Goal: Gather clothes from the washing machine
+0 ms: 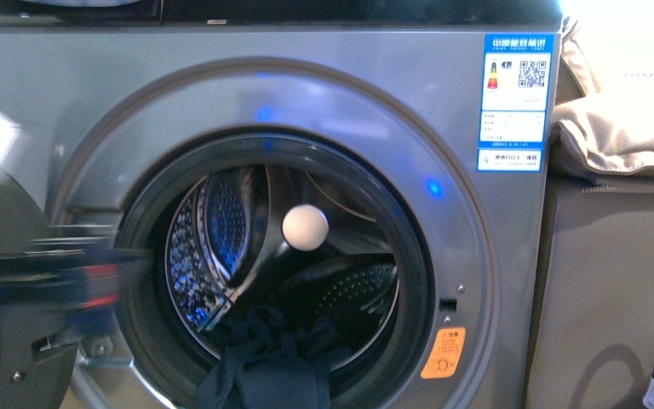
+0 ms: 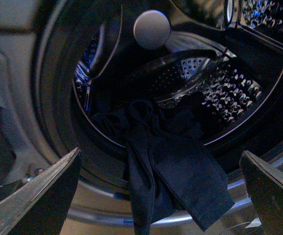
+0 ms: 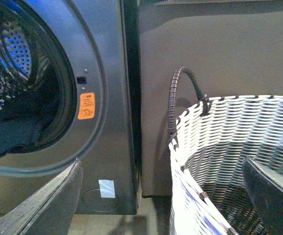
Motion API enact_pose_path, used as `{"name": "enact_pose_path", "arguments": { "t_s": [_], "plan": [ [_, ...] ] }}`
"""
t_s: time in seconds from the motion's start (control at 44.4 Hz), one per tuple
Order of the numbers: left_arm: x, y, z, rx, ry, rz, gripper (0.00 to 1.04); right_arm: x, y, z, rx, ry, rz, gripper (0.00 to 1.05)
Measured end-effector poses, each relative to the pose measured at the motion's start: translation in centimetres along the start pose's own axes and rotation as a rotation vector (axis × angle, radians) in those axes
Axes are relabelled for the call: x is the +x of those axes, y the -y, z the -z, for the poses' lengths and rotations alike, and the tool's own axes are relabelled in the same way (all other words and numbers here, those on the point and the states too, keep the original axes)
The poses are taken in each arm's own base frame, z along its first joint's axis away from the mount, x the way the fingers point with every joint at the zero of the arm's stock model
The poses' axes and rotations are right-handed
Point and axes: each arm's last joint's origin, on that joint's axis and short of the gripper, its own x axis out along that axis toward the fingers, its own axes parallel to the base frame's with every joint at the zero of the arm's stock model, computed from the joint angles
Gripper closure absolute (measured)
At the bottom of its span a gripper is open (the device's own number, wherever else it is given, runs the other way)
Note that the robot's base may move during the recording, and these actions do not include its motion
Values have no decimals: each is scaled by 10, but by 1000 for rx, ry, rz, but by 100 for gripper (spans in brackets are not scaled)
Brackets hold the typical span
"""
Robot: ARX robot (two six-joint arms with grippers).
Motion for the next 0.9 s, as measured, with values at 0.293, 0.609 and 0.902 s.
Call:
{"name": "enact_pose_path", "arguments": {
  "t_s": [0.293,0.609,0.902],
  "plan": [
    [59,29,32,62,-84,4,6,0,0,0,0,0,0,8],
    [108,43,48,75,-155,14,6,0,0,0,0,0,0,8],
    [159,51,57,-21,-238,19,6,0,0,0,0,0,0,8]
  ]
}}
